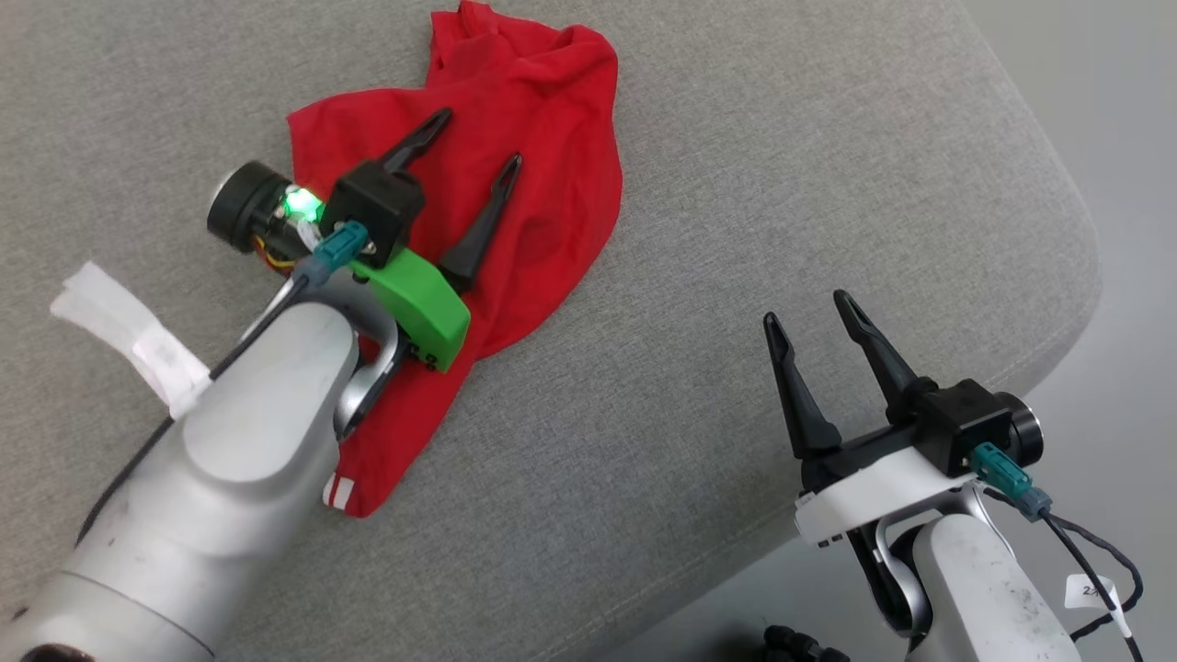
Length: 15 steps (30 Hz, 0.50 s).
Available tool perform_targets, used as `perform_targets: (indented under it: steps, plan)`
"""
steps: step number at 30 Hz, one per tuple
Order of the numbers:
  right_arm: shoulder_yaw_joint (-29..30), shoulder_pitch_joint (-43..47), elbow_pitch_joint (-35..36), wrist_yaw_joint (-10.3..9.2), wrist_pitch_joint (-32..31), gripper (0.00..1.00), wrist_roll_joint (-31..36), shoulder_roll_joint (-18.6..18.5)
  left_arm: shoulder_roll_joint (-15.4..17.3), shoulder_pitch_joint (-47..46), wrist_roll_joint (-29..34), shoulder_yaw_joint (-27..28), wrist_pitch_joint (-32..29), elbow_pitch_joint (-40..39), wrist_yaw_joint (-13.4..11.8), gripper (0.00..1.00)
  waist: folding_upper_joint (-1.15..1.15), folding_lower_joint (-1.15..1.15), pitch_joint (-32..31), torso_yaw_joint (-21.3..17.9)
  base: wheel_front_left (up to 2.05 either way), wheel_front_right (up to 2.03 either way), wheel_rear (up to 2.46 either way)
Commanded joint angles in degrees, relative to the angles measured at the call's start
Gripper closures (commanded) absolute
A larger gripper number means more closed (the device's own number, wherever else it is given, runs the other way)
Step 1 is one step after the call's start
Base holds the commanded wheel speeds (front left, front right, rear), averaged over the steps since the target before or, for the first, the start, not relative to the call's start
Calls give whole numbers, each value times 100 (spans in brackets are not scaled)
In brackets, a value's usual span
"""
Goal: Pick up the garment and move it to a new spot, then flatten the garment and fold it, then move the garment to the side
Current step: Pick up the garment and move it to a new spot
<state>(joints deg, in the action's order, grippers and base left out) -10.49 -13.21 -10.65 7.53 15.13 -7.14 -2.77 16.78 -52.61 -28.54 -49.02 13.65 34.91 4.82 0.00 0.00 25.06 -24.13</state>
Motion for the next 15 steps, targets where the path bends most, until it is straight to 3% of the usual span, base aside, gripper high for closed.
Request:
perform_targets:
  steps: [1, 6, 15]
  plan:
    - [21, 116, -39, -8, 3, 0, 64, -21, -54, 273, -62, 113, 86, -79, -164, 0, 0, 0, -904, 914, 0, 0, 0]
    - [-17, 312, -147, -8, 3, 0, 225, -22, -42, 1328, -138, 794, 157, -729, -717, 0, 0, 0, -1496, 1498, 0, 0, 0]
    - [-60, 767, -212, -8, 3, 0, 268, -21, -131, 3826, 387, 2496, 149, -2171, -1220, 0, 0, 0, -2372, 2058, 0, 0, 0]
